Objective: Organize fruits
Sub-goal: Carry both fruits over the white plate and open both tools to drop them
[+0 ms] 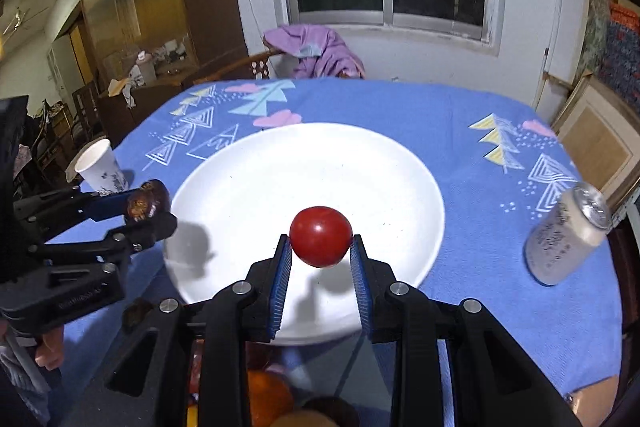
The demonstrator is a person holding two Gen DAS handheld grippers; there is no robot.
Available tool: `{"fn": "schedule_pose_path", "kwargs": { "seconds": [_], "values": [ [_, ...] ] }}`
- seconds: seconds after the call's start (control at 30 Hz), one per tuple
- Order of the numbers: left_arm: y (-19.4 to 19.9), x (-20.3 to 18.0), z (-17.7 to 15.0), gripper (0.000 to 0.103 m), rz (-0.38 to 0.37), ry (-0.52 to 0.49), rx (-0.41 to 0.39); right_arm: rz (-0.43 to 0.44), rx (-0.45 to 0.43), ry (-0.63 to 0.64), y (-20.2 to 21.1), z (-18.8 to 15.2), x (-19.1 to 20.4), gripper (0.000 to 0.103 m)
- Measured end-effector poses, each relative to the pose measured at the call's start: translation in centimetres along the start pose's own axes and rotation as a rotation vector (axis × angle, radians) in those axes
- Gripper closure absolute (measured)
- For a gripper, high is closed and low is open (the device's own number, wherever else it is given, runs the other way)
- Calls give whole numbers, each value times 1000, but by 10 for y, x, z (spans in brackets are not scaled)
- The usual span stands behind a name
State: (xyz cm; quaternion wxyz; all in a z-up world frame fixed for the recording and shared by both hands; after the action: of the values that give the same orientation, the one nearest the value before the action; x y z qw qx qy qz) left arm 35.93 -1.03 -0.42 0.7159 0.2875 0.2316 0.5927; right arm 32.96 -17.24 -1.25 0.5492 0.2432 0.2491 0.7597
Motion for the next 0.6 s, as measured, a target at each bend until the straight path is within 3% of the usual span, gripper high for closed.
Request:
{"fn": "schedule_pose_path", "kwargs": {
  "seconds": [0.27,0.5,0.57,0.6],
  "values": [
    [-47,0,-7,58,-17,-4,61,10,71,16,-34,-12,-1,72],
    [-49,-10,-8,53,-19,-36,48,13,75,19,-38,-13,-3,72],
    [-46,-9,-8,37,-11,-34,38,15,80,18,-37,-13,-2,72],
    [-44,-7,-7,35,-6,-31,25,15,82,17,-37,-13,-2,72]
  ]
}}
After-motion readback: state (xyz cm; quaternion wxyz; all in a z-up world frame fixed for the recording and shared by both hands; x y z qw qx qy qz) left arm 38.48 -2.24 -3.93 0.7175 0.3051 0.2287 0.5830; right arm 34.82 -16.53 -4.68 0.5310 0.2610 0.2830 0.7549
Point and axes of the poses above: each gripper's, at about its wrist camera, not at the fingertips, and y roughly against the way its jaws point, x to its left, z to its top, the point moved 2 cm from there along -y, roughly the way its jaws point, and after that the axes turned 5 degrees about -x, right-handed, at the moved point
